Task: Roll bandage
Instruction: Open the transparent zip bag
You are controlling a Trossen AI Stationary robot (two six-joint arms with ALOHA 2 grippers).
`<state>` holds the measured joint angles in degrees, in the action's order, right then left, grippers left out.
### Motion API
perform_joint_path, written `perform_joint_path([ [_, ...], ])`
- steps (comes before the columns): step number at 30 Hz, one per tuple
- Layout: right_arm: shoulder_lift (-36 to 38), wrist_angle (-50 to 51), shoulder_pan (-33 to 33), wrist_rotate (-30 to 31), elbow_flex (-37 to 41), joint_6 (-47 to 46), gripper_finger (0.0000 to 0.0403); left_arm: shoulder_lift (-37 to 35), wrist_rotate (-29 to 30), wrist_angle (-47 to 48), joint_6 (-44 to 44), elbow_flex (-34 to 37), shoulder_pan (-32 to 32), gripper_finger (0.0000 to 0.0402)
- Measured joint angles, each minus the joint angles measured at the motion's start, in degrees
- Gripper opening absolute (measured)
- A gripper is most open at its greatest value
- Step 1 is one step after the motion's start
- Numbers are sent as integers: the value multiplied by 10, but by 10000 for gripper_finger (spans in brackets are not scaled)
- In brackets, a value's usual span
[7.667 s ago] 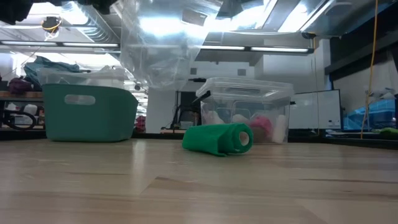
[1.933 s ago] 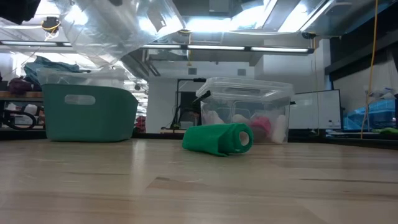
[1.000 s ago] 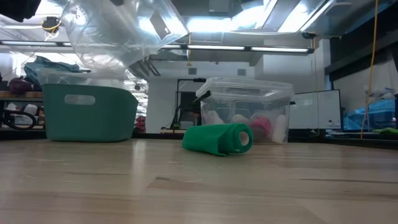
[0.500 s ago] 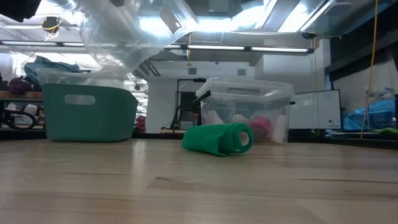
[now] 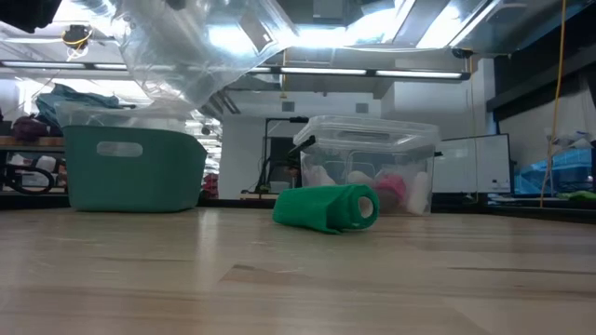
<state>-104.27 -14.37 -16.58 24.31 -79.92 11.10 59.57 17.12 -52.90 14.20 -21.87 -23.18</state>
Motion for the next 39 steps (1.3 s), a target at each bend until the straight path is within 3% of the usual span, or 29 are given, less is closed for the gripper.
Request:
perform_joint_path([
  [16,1,-2,1,-15,0,-55,143,0,-1,10,-2,0,-1,0],
  [21,1,-2,1,-25,0,-55,126,0,0,10,-2,0,-1,0],
  [32,2,11,1,-25,0,-55,24,-1,17,-3,0,1,0,0],
  [35,2,17,1,-25,0,-55,23,-2,25,-3,3,1,-1,0],
  [39,2,31,1,-24,0,-90,53,-2,38,-13,13,1,-1,0],
])
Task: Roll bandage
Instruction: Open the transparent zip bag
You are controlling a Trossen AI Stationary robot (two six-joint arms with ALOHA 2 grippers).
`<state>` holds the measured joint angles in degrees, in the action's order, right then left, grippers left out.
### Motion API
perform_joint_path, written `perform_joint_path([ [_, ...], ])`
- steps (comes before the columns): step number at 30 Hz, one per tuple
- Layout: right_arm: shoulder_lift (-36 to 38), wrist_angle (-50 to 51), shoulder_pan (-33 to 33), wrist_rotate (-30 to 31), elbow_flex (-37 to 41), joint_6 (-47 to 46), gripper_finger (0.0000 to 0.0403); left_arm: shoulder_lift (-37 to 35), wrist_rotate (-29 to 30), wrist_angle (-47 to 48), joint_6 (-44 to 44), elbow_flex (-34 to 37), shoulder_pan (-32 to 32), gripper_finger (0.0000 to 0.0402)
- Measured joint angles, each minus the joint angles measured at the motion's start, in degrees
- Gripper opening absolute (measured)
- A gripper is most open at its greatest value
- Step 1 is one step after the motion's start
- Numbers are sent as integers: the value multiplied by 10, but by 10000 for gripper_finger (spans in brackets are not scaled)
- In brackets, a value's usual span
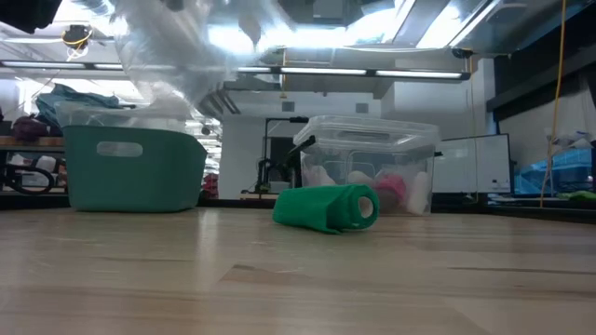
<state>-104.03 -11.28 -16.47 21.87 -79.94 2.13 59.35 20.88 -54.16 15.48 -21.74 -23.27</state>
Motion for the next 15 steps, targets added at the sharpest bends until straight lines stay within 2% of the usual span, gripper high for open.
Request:
perform_joint_path([
  [4,-1,32,0,-1,1,-9,63,-3,10,-31,18,-1,0,0],
  [9,-1,58,-1,-1,1,-36,39,-14,10,-15,25,-1,-2,0],
  [15,-2,27,0,-1,1,-33,14,-21,7,25,12,-1,-13,0],
])
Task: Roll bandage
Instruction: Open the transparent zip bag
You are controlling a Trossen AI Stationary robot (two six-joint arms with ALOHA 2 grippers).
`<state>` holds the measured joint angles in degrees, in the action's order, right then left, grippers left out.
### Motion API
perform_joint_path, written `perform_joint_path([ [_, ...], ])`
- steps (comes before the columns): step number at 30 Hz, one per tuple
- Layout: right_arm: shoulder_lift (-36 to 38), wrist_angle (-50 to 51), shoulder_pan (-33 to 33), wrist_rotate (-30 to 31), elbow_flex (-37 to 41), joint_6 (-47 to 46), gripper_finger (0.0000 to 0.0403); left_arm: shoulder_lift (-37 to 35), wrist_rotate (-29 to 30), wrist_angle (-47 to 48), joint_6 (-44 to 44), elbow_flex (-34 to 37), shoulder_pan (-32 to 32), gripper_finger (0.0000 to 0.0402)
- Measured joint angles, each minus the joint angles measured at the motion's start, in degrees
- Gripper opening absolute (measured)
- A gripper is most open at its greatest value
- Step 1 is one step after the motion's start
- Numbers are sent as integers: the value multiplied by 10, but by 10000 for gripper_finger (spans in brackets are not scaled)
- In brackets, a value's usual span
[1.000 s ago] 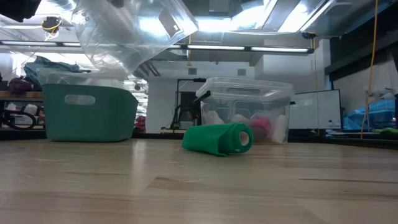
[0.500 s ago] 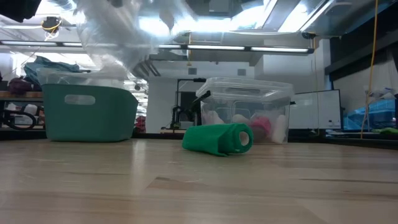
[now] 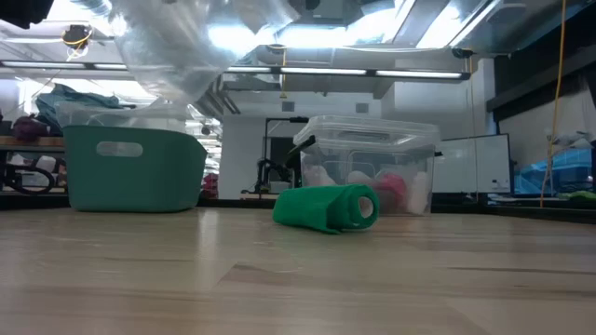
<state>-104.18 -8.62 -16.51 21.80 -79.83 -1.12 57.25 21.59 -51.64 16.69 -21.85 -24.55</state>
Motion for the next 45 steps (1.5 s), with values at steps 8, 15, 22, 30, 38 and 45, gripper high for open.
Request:
perform_joint_path([
  [8,0,-19,0,0,0,1,62,0,0,21,-2,0,-11,0],
  [15,0,-38,0,0,0,0,136,1,2,45,-9,0,-10,0],
  [22,0,-50,1,-45,-1,1,136,1,1,43,-13,0,-10,0],
  [30,0,-49,1,-47,-1,1,86,1,0,40,-19,0,-10,0],
  [38,0,-49,1,-45,-1,1,67,1,-16,25,-17,0,-10,0],
  [45,0,-49,1,-45,-1,1,66,1,-17,25,-17,0,-10,0],
])
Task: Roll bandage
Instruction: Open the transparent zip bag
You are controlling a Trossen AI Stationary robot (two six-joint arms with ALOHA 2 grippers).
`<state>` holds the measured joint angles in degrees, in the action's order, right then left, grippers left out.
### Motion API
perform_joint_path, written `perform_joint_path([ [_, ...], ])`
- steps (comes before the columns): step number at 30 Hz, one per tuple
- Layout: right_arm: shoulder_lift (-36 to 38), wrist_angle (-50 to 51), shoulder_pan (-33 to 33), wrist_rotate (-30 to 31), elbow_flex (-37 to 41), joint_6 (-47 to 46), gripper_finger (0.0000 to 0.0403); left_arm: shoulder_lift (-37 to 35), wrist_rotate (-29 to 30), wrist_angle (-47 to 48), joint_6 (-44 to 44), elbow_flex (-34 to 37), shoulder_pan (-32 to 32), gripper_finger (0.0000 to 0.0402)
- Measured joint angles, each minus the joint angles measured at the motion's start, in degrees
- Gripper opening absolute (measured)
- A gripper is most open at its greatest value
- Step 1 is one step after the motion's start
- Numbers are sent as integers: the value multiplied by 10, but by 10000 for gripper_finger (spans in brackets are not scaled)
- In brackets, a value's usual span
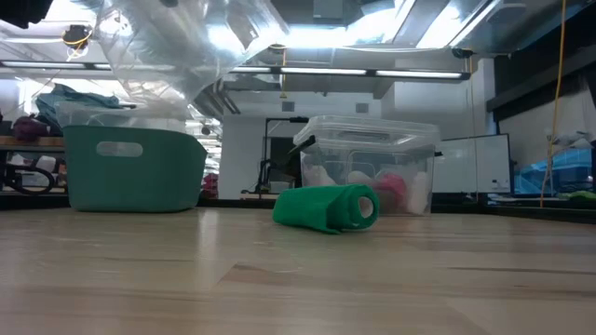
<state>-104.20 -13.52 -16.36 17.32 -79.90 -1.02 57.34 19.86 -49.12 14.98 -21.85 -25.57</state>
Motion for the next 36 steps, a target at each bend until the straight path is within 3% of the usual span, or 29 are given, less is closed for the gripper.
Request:
perform_joint_path([
  [8,0,0,0,0,0,0,19,0,0,-11,7,0,0,0],
  [36,2,24,-1,4,-2,-37,24,2,46,-62,67,1,-1,0],
])
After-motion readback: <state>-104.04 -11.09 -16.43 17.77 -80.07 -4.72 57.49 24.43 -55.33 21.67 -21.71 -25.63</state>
